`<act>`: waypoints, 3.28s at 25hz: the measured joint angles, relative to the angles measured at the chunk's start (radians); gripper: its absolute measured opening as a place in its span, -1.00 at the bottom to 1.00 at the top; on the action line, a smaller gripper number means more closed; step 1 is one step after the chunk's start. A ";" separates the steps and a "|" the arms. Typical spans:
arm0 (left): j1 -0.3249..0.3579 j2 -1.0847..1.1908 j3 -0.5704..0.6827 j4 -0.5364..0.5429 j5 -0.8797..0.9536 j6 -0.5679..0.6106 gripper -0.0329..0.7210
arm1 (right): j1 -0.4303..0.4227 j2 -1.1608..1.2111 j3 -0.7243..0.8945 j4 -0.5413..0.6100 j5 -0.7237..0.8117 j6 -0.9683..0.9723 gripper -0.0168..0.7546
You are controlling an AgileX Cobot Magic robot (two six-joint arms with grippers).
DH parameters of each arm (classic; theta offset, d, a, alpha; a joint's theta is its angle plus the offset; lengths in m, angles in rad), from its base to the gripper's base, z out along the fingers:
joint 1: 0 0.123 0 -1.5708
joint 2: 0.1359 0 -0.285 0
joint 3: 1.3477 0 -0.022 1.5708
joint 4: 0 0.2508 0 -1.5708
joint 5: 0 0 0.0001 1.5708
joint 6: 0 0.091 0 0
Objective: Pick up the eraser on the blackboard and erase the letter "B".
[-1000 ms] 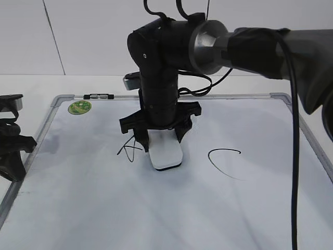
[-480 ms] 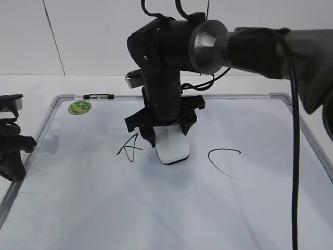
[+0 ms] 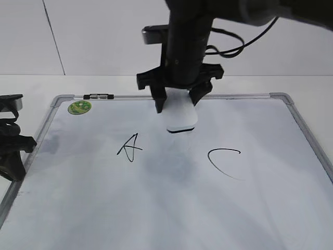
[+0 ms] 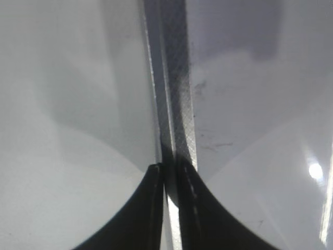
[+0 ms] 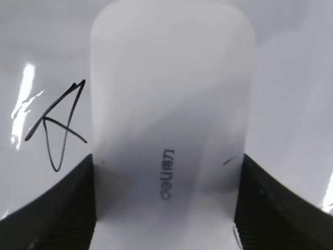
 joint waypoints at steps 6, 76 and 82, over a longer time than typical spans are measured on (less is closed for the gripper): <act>0.000 0.000 0.000 0.000 0.000 0.000 -0.80 | -0.111 -0.118 0.105 0.024 0.002 -0.036 0.45; 0.000 0.000 0.000 0.000 0.000 0.000 -0.80 | -0.562 -0.234 0.658 0.087 -0.090 -0.396 0.72; 0.000 0.000 0.000 0.007 0.000 0.009 -0.55 | -0.562 -0.260 0.635 0.080 -0.086 -0.396 0.72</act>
